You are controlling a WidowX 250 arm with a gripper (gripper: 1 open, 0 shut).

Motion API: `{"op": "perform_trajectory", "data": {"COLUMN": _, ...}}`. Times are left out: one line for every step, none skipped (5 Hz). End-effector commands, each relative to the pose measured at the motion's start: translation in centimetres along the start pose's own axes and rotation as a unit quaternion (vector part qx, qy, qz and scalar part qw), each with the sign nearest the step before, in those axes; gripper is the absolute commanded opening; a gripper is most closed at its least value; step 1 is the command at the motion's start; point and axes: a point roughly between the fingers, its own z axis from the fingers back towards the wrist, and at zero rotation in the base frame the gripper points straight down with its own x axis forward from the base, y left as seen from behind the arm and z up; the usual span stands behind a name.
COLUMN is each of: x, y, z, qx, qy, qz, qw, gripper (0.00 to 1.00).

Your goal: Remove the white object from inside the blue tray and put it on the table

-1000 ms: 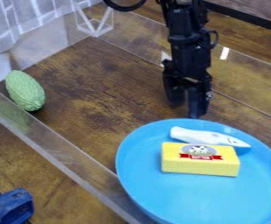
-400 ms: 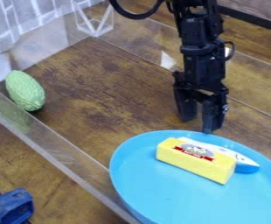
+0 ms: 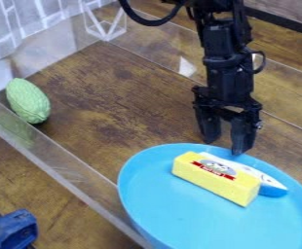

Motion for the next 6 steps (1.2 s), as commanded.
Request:
{"op": "perform_trajectory", "data": {"x": -1.9, "y": -1.0, "z": -1.9, "qx": -0.003, "qy": 0.035, "qz": 0.021, "qw": 0.9992, "gripper": 1.0}}
{"op": "perform_trajectory", "data": {"x": -2.2, "y": -0.5, "z": -1.7, "qx": -0.002, "qy": 0.032, "qz": 0.048, "qw": 0.9983, "gripper": 1.0}}
{"op": "perform_trajectory", "data": {"x": -1.4, "y": -0.1, "z": -1.6, "qx": 0.002, "qy": 0.041, "qz": 0.038, "qw": 0.9985, "gripper": 1.0}}
{"op": "perform_trajectory", "data": {"x": -0.6, "y": 0.4, "z": -1.6, "qx": 0.006, "qy": 0.048, "qz": 0.028, "qw": 0.9984, "gripper": 1.0}}
{"op": "perform_trajectory", "data": {"x": 0.1, "y": 0.8, "z": -1.5, "qx": 0.009, "qy": 0.055, "qz": 0.019, "qw": 0.9982, "gripper": 1.0}}
{"op": "perform_trajectory", "data": {"x": 0.6, "y": 0.1, "z": -1.7, "qx": 0.009, "qy": 0.065, "qz": 0.021, "qw": 0.9976, "gripper": 1.0}}
